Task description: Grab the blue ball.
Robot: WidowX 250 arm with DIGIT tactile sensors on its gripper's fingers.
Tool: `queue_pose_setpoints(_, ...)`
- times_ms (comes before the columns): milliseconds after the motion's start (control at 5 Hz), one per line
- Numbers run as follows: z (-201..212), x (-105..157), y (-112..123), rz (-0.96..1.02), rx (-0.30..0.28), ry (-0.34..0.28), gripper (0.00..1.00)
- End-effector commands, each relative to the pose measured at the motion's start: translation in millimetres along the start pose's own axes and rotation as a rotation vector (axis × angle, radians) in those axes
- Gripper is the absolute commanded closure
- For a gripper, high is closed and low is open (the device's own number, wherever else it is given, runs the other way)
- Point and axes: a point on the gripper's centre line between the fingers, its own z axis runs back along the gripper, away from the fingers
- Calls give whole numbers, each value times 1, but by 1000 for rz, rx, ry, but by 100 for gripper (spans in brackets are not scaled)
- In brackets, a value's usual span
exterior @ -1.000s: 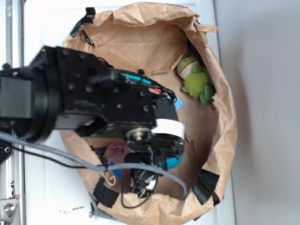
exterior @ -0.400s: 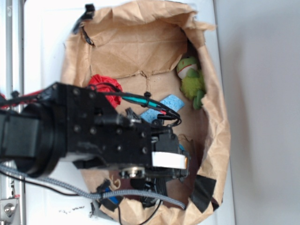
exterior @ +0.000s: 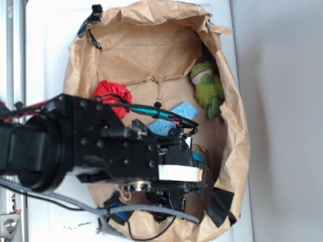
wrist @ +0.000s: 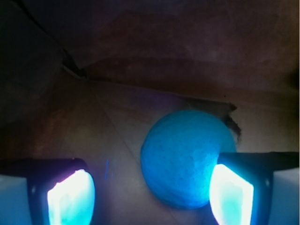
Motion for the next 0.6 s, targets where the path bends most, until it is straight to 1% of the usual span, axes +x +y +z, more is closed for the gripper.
queue_pose_setpoints(0, 26, 7, -12, -71, -65, -40, 100)
queue_pose_setpoints(200, 37, 3, -9, -81, -87, -40, 100)
queue_pose_setpoints(400, 56, 3, -1, -82, -115, -17, 100)
